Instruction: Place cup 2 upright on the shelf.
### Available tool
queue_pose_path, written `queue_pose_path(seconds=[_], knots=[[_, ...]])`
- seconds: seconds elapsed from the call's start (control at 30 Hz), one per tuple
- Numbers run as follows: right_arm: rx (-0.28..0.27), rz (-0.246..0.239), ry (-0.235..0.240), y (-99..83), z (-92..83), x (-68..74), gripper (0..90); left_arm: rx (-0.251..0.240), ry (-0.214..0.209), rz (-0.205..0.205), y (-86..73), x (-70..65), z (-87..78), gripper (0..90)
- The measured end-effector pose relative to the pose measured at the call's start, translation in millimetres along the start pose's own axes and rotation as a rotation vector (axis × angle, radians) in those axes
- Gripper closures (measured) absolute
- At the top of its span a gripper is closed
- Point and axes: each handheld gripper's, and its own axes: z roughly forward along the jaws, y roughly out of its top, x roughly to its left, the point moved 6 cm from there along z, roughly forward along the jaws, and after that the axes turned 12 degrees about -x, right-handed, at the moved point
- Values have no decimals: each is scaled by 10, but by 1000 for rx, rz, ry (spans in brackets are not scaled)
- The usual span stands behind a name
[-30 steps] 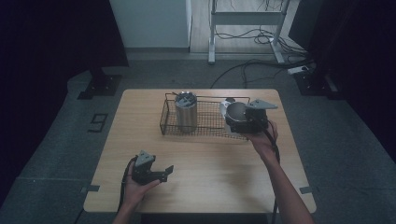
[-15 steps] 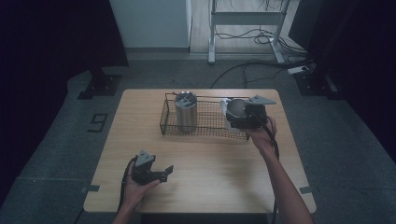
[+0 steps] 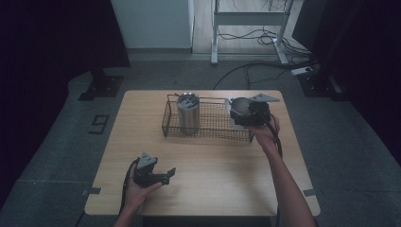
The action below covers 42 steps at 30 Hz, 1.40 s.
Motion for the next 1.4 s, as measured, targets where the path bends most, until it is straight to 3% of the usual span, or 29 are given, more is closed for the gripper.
queue_pose_path(seconds=[0.53,1.4], knots=[[24,-4,-18,-52,245,-110,65,6,-1,-1,-10,15,-4,100],[53,20,-25,-267,448,-161,65,7,-5,-1,-15,10,-3,101]])
